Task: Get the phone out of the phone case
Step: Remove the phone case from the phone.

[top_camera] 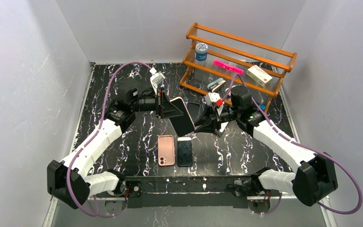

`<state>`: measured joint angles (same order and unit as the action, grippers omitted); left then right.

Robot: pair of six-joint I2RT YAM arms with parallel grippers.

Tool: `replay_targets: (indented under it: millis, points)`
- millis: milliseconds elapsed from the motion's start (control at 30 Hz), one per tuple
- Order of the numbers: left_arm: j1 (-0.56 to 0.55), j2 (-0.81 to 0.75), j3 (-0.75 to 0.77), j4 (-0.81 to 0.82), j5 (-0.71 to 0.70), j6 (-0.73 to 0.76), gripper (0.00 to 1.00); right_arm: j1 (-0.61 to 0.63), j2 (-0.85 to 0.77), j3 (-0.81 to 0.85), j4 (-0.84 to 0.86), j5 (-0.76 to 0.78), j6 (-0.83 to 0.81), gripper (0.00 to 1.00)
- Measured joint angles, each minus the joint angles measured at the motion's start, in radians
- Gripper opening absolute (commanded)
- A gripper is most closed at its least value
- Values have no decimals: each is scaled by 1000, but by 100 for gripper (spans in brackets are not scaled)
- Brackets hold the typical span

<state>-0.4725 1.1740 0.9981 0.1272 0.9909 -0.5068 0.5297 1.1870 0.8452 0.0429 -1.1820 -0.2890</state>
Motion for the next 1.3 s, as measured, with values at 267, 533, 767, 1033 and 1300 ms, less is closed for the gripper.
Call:
replay_targets:
  millis: [267,533,767,1033,1300]
  points:
    - [0,1,4,0,3,-6,0,1,6,15,-15,-15,-4,38]
    - [-1,3,6,13,5,-11,0,3,23,21,-23,-24,-11,20]
    - [-8,3,-10,68,10,-27,0,3,65,75,-111,-53,-95,14]
    - [-33,3,-66,151,-16,-59,0,11,136,153,-290,30,-241,7]
    - [-49,3,-89,172,-60,-66,0,27,163,193,-341,158,-314,9]
